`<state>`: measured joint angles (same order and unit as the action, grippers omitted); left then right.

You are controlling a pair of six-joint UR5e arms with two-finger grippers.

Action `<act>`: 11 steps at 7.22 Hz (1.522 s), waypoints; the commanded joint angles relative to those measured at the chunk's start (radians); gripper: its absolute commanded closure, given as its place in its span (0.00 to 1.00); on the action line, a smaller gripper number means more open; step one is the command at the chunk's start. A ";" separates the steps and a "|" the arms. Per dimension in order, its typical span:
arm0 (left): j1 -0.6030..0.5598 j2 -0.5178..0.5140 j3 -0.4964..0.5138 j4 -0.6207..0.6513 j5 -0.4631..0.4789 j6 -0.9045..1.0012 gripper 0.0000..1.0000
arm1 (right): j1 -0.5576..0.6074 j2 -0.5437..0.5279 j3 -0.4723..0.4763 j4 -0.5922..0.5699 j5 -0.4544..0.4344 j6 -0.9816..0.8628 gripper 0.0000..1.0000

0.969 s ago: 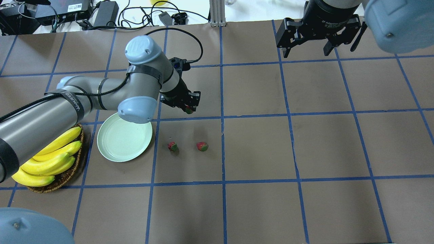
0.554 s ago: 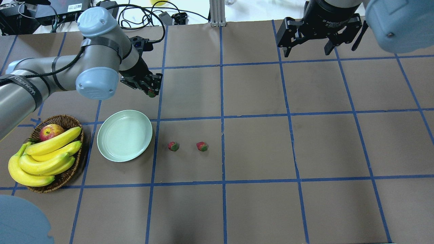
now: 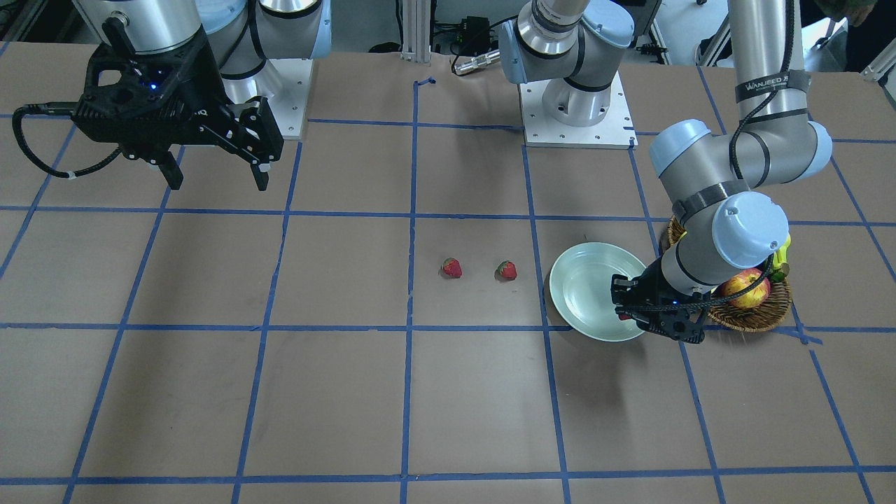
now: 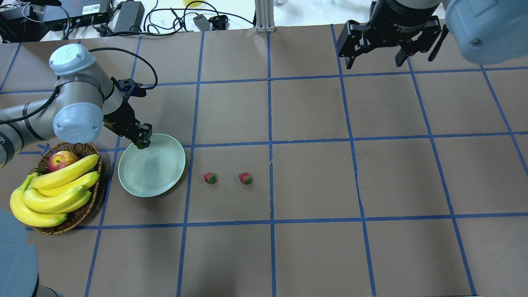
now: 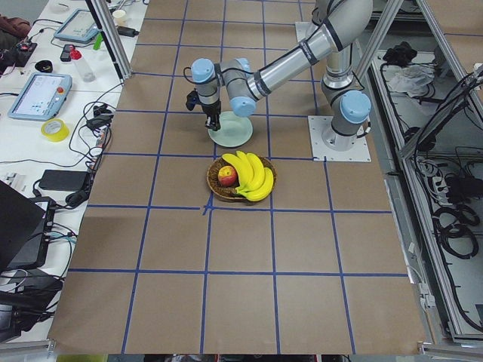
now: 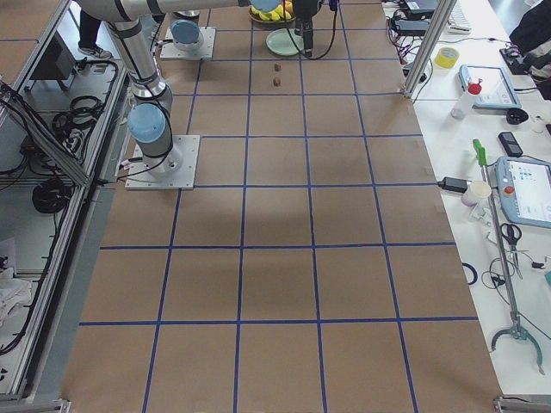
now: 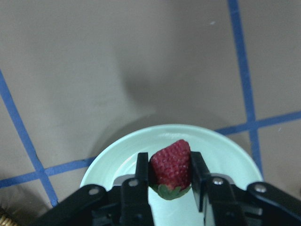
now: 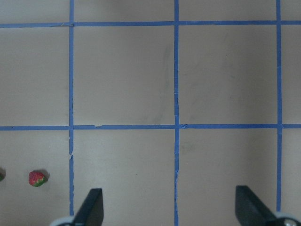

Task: Collect all strawberries into plate
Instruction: 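Lower the strawberry onto the plate and open the left gripper, then move the left gripper back down to the remaining strawberries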

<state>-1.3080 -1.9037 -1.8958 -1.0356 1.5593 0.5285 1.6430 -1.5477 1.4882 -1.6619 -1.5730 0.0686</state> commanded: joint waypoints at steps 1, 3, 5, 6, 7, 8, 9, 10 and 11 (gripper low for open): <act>0.022 0.008 -0.034 -0.013 -0.004 0.025 1.00 | 0.000 0.000 0.000 0.001 0.001 0.000 0.00; 0.022 0.005 -0.020 -0.026 0.004 0.010 0.01 | 0.000 0.000 0.001 -0.001 -0.001 -0.003 0.00; 0.007 0.011 0.029 -0.070 0.002 -0.040 0.00 | 0.000 0.000 0.000 -0.001 0.001 -0.003 0.00; -0.003 0.026 0.055 -0.122 0.002 -0.124 0.00 | 0.003 0.000 0.000 0.001 0.001 -0.003 0.00; -0.040 0.044 0.098 -0.167 -0.001 -0.224 0.00 | 0.003 0.000 0.000 -0.001 0.001 -0.003 0.00; -0.101 0.052 0.124 -0.182 -0.001 -0.384 0.00 | 0.003 0.000 0.000 0.001 0.001 -0.003 0.00; -0.169 0.055 0.127 -0.181 -0.013 -0.597 0.00 | 0.005 0.000 0.000 0.001 0.001 -0.001 0.00; -0.225 0.051 0.127 -0.173 -0.045 -0.883 0.00 | 0.005 0.000 0.000 0.001 0.001 -0.001 0.00; -0.273 0.046 0.123 -0.169 -0.045 -1.044 0.00 | 0.005 0.000 0.000 0.001 0.001 -0.001 0.00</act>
<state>-1.5147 -1.8538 -1.7719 -1.2092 1.5264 -0.2640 1.6472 -1.5478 1.4879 -1.6613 -1.5723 0.0673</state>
